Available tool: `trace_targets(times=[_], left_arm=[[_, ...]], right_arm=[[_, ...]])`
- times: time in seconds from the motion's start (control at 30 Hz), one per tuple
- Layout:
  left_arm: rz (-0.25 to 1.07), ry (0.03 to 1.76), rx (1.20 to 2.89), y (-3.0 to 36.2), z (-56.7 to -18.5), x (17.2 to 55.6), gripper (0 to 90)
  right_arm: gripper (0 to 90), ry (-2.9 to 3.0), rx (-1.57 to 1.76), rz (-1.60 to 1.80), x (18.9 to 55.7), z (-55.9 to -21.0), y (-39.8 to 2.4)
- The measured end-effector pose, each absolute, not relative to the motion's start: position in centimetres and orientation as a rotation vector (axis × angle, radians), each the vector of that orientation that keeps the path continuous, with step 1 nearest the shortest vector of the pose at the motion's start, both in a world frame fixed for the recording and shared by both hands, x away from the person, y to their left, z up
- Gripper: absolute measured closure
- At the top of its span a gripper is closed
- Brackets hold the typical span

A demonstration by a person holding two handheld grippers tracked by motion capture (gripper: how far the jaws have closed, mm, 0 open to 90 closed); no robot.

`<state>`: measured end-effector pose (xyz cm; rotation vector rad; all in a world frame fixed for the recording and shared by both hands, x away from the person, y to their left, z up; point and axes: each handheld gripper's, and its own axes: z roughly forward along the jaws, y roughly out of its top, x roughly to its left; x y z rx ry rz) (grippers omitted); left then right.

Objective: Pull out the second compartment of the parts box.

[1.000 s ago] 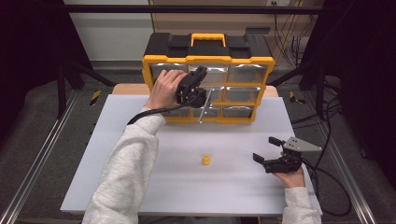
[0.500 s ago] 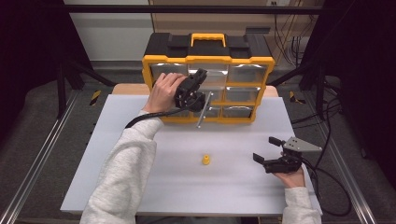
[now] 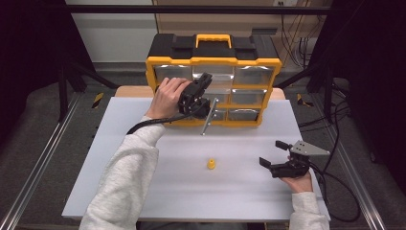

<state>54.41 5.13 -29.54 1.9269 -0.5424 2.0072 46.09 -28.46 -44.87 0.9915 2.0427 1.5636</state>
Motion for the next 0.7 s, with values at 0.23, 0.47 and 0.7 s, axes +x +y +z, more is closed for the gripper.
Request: trace_targets(times=[0.23, 0.47, 0.7], left_arm=[[2.01, -0.544, 1.923, 5.2, -29.6, 54.0, 79.3], [2.015, -0.552, 1.92, 5.2, -29.6, 53.4, 79.3], [2.02, -0.556, 1.915, 5.3, -29.7, 53.0, 79.3]], right_arm=[[0.3, 2.041, 0.992, 1.565, 46.1, -44.8, -28.5], [0.3, 2.043, 0.992, 1.562, 46.1, -44.9, -28.5], [0.3, 2.04, 0.994, 1.562, 46.0, -44.8, -28.5]])
